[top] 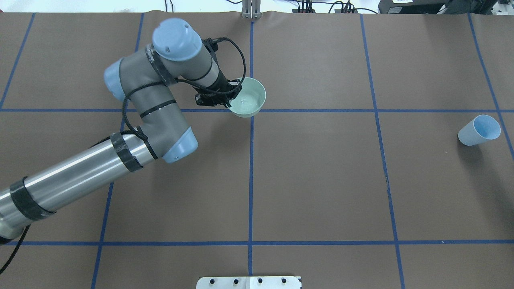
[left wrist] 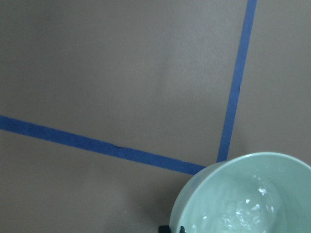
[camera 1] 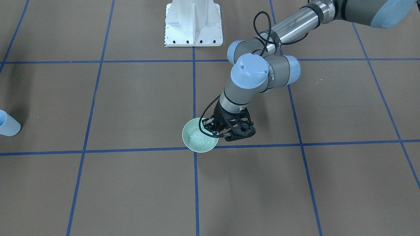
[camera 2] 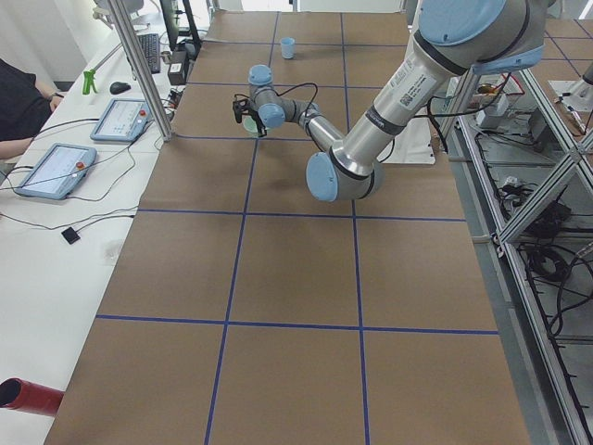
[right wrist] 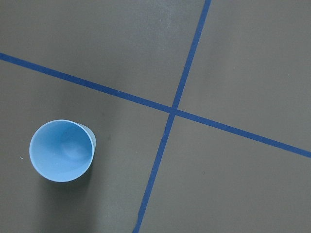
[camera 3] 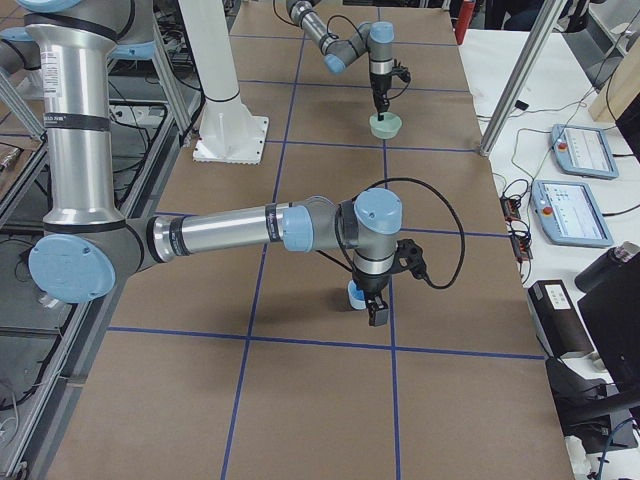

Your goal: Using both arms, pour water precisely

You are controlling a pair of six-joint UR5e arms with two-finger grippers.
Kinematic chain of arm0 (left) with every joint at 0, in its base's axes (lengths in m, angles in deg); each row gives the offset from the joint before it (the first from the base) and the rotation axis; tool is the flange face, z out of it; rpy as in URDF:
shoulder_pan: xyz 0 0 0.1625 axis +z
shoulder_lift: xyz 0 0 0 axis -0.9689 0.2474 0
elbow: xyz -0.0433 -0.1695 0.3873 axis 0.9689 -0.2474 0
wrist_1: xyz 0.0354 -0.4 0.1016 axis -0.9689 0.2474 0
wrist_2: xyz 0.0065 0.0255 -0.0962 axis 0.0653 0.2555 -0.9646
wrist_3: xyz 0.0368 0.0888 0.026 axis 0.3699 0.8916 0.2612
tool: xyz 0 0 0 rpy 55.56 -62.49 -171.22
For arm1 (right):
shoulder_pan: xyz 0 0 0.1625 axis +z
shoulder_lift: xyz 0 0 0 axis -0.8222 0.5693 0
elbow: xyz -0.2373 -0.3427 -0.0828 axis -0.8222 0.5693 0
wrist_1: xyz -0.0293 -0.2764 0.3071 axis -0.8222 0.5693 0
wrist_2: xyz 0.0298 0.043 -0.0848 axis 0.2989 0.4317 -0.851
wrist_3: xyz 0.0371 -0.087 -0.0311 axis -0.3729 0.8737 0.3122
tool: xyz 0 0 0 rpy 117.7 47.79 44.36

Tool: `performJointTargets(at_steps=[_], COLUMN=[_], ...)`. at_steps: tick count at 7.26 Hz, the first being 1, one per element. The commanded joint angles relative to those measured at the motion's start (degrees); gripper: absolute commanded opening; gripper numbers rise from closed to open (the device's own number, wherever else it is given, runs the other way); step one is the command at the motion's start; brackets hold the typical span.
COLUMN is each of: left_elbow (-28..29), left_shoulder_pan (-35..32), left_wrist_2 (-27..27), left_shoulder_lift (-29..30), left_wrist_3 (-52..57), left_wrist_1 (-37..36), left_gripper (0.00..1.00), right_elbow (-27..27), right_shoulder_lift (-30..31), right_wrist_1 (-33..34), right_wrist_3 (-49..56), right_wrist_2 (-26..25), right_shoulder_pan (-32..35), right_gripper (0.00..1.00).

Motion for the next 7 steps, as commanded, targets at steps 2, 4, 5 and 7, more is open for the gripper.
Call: performJointTargets(at_steps=[2,4,5,7], left_elbow=[-19.07,-25.17,-26.5,-25.72], left_shoulder_pan=[-5.21,-8.72,-9.87,-10.23], left_wrist_2=[-2.55,-2.55,-2.46,-2.63], left_shoulder_lift=[-19.63,-31.6,-37.22,-47.08], left_wrist_3=[16.59,27.75,33.02,34.48], left_wrist_1=[-5.62,-5.01,-3.7,8.81], left_gripper=[0.0,0.0,0.0,0.0], right_elbow=[-0.25,0.1,0.1,-0.07], right_shoulder_lift=[1.61,2.67,3.46,3.38], right_wrist_1=[-1.59,-2.39,-2.39,-2.39], right_wrist_3=[0.28,-0.07,-0.08,-2.6], right_wrist_2=[1.66,3.43,3.43,3.61], right_shoulder_pan=[0.0,0.17,0.35,0.35], right_gripper=[1.0,1.0,1.0,1.0])
